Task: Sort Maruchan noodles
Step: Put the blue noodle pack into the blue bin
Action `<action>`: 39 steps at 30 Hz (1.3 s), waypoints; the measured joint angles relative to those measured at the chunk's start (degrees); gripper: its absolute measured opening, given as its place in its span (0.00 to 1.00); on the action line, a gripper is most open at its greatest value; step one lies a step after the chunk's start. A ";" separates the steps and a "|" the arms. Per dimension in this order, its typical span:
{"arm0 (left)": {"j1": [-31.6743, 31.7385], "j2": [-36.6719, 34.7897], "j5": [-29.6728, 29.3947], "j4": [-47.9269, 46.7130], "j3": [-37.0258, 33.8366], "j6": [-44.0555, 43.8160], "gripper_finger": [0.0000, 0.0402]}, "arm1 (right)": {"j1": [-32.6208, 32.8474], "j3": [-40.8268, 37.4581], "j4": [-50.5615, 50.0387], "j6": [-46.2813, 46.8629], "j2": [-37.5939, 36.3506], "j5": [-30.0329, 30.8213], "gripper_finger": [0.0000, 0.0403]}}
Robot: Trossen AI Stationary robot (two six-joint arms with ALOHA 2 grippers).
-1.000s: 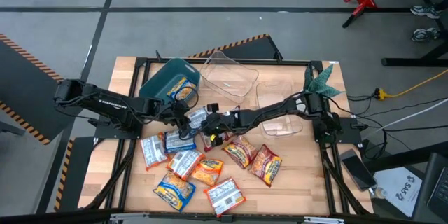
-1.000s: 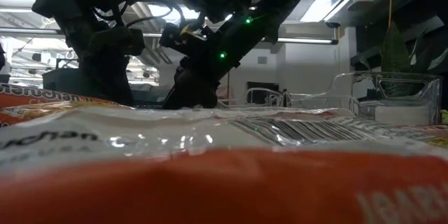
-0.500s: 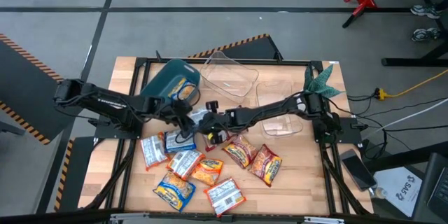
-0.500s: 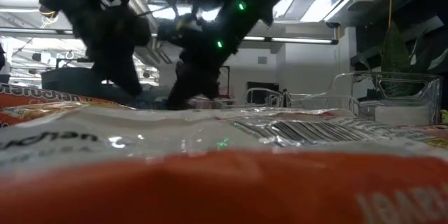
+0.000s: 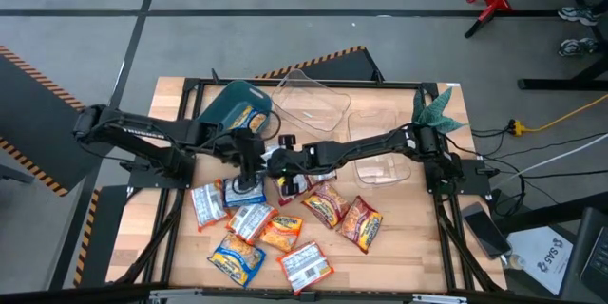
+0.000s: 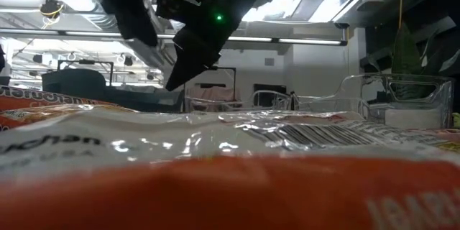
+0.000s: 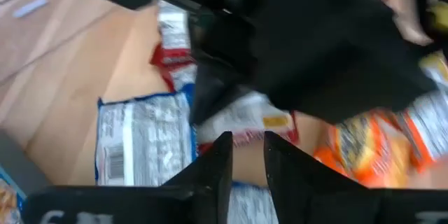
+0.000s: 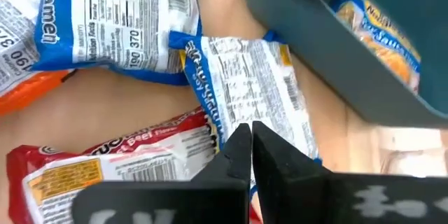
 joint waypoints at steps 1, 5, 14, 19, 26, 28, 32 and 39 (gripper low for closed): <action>-0.56 0.00 0.23 -1.95 0.88 0.88 0.22 | 0.00 0.00 -0.42 0.39 -0.02 -0.01 0.00; -3.11 0.00 -1.27 -9.45 2.11 -0.56 0.30 | -0.93 0.02 -4.13 5.19 -0.04 -0.73 0.01; -3.94 0.04 -7.83 2.93 -7.08 -18.98 0.34 | -10.71 0.00 -8.54 22.77 -0.04 -23.90 0.35; -4.21 0.00 -11.57 10.07 -12.45 -25.15 0.34 | -12.14 0.00 -8.14 27.19 -0.04 -23.50 0.61; -4.94 0.02 -14.53 13.68 -17.57 -29.14 0.34 | -9.52 -1.26 -4.50 29.95 -0.07 -14.01 0.70; -4.98 0.02 -14.60 14.59 -18.15 -29.46 0.34 | -9.07 -1.44 -3.43 31.75 -0.07 -14.17 0.69; -4.93 0.02 -14.70 14.62 -18.48 -29.49 0.34 | -8.74 -1.50 -3.09 34.78 0.39 -13.18 0.66; -4.82 -0.59 -14.62 8.90 -18.49 -29.47 0.34 | -8.59 -1.53 -3.01 34.66 1.59 -13.30 0.66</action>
